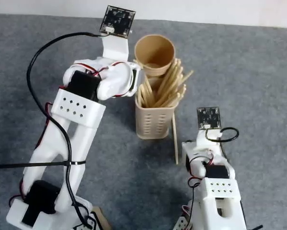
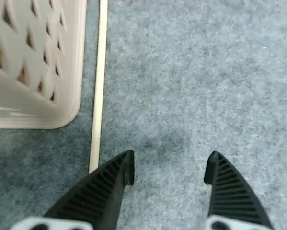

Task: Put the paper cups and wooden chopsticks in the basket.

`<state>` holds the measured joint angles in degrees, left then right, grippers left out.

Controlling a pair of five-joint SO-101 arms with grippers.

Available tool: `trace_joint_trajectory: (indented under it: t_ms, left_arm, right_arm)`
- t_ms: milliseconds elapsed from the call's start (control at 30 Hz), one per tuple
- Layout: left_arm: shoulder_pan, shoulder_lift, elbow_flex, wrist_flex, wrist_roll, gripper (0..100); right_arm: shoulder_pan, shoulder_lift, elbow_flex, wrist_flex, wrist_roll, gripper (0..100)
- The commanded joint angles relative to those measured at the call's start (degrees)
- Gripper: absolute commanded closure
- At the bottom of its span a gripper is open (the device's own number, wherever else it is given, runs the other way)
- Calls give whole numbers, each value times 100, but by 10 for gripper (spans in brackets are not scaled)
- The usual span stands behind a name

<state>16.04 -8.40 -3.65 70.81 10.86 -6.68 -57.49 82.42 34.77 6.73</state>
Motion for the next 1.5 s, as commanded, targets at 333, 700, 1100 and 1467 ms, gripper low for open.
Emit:
trace_joint_trajectory:
  t_ms: [333, 700, 1100, 1467]
  left_arm:
    - [-92, 101, -479, 1204, 53, 691]
    - [-119, 119, 699, -123, 18, 766]
    - [-154, 57, 1086, -1319, -527, 996]
    - [-1103, 101, 277, -387, -79, 995]
  right_arm:
    - [31, 13, -22, -84, -35, 753]
    - [31, 13, -22, -92, -44, 753]
    - [31, 13, -22, -92, -44, 753]
    - [31, 13, -22, -92, -44, 753]
